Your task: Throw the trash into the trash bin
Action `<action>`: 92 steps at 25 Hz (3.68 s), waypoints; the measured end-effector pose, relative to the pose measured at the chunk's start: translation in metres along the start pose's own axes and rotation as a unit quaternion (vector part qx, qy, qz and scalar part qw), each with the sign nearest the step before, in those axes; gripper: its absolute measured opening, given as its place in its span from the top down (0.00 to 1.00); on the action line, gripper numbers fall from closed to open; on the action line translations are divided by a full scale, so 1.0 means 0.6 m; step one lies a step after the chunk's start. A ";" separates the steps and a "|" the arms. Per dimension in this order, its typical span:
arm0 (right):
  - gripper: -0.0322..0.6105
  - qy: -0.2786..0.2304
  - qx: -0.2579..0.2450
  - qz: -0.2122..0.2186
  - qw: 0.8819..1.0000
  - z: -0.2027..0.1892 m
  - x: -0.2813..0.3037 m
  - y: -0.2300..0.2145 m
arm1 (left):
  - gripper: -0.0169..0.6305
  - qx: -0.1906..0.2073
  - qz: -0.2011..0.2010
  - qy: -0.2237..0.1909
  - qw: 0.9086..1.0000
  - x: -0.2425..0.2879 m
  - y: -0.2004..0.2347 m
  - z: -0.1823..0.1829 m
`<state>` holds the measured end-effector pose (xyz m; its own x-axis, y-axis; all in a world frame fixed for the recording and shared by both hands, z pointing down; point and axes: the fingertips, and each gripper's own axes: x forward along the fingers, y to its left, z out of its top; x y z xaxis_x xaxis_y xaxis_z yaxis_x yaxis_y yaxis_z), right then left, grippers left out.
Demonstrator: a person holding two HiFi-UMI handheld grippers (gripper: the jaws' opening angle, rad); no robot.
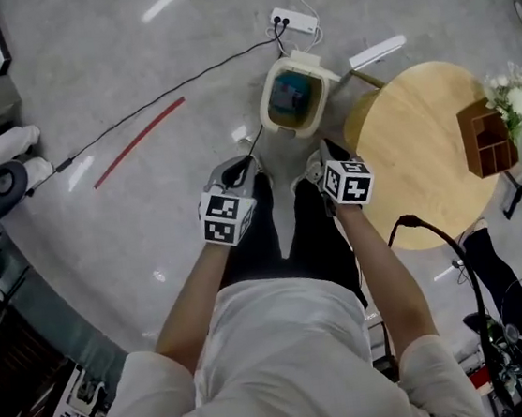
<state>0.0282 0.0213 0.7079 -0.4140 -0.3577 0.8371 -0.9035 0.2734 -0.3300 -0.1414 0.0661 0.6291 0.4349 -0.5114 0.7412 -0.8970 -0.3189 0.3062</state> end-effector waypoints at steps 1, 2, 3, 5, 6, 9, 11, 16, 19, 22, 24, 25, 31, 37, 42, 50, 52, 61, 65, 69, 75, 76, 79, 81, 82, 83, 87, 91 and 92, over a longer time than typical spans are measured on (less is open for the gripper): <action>0.95 -0.001 -0.002 0.002 1.000 0.003 -0.011 0.003 | 0.97 0.001 -0.001 0.000 1.000 -0.006 -0.004 0.004; 0.95 -0.003 -0.004 0.004 1.000 0.007 -0.022 0.007 | 0.97 0.002 -0.002 -0.001 1.000 -0.011 -0.009 0.007; 0.95 -0.005 -0.006 0.006 1.000 0.010 -0.032 0.009 | 0.97 0.004 -0.003 0.000 1.000 -0.017 -0.014 0.011; 0.95 -0.008 -0.010 0.011 1.000 0.015 -0.054 0.015 | 0.97 0.007 -0.006 0.002 1.000 -0.028 -0.025 0.017; 0.95 -0.010 -0.012 0.014 1.000 0.016 -0.064 0.018 | 0.97 0.009 -0.007 0.002 1.000 -0.034 -0.031 0.020; 0.95 -0.015 -0.015 0.023 1.000 0.019 -0.096 0.028 | 0.97 0.012 -0.014 0.000 1.000 -0.054 -0.050 0.033; 0.95 -0.021 -0.019 0.028 0.999 0.024 -0.117 0.037 | 0.97 0.018 -0.017 -0.004 1.000 -0.067 -0.060 0.045; 0.95 -0.037 -0.029 0.038 0.998 0.032 -0.170 0.061 | 0.97 0.029 -0.022 -0.013 0.999 -0.100 -0.077 0.070; 0.95 -0.049 -0.034 0.046 0.997 0.034 -0.200 0.066 | 0.97 0.040 -0.028 -0.016 0.999 -0.114 -0.096 0.079; 0.95 -0.061 -0.038 0.058 0.996 0.041 -0.227 0.075 | 0.97 0.049 -0.035 -0.018 0.998 -0.129 -0.111 0.086; 0.95 -0.067 -0.044 0.066 0.995 0.045 -0.246 0.081 | 0.97 0.050 -0.038 -0.020 0.998 -0.140 -0.120 0.089; 0.95 -0.071 -0.047 0.068 0.994 0.047 -0.255 0.083 | 0.97 0.050 -0.039 -0.021 0.998 -0.145 -0.124 0.091; 0.95 -0.092 -0.063 0.070 0.991 0.067 -0.304 0.095 | 0.97 0.046 -0.039 -0.032 0.998 -0.176 -0.137 0.108; 0.95 -0.108 -0.077 0.073 0.988 0.081 -0.347 0.098 | 0.97 0.055 -0.044 -0.045 0.996 -0.197 -0.159 0.138; 0.95 -0.127 -0.088 0.072 0.985 0.088 -0.383 0.103 | 0.97 0.065 -0.047 -0.053 0.995 -0.209 -0.172 0.155; 0.95 -0.137 -0.080 0.071 0.985 0.083 -0.401 0.090 | 0.97 0.058 -0.048 -0.051 0.996 -0.207 -0.185 0.160; 0.95 -0.136 -0.078 0.070 0.985 0.080 -0.402 0.087 | 0.97 0.059 -0.048 -0.050 0.996 -0.205 -0.188 0.159; 0.95 -0.137 -0.081 0.069 0.985 0.077 -0.405 0.084 | 0.97 0.055 -0.042 -0.046 0.996 -0.206 -0.185 0.157; 0.95 -0.135 -0.091 0.067 0.984 0.070 -0.409 0.085 | 0.97 0.055 -0.041 -0.048 0.997 -0.211 -0.186 0.157; 0.95 -0.135 -0.096 0.072 0.984 0.067 -0.410 0.089 | 0.97 0.055 -0.039 -0.049 0.996 -0.214 -0.186 0.157; 0.95 -0.140 -0.085 0.077 0.983 0.069 -0.409 0.088 | 0.97 0.054 -0.039 -0.048 0.997 -0.212 -0.186 0.150; 0.95 -0.141 -0.084 0.076 0.983 0.069 -0.409 0.087 | 0.97 0.054 -0.040 -0.047 0.997 -0.211 -0.187 0.148; 0.95 -0.143 -0.079 0.074 0.984 0.069 -0.409 0.084 | 0.97 0.054 -0.041 -0.047 0.997 -0.209 -0.190 0.146; 0.95 -0.144 -0.077 0.074 0.984 0.069 -0.409 0.085 | 0.97 0.053 -0.043 -0.047 0.997 -0.208 -0.191 0.146; 0.95 -0.143 -0.077 0.075 0.984 0.069 -0.408 0.086 | 0.97 0.053 -0.043 -0.047 0.997 -0.208 -0.191 0.146; 0.95 -0.143 -0.077 0.076 0.984 0.068 -0.407 0.087 | 0.97 0.053 -0.043 -0.047 0.997 -0.207 -0.191 0.146; 0.95 -0.141 -0.078 0.077 0.984 0.065 -0.404 0.091 | 0.97 0.055 -0.043 -0.046 0.997 -0.208 -0.189 0.146; 0.95 -0.140 -0.076 0.077 0.984 0.063 -0.404 0.094 | 0.97 0.053 -0.043 -0.046 0.997 -0.210 -0.186 0.145; 0.95 -0.140 -0.076 0.077 0.984 0.063 -0.404 0.095 | 0.97 0.053 -0.043 -0.046 0.997 -0.211 -0.185 0.144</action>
<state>0.0728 0.0898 0.4699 -0.5784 -0.5274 0.6223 -0.8093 0.4669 -0.3566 -0.0897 0.0972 0.4497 0.5197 -0.5474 0.6559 -0.8446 -0.4448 0.2980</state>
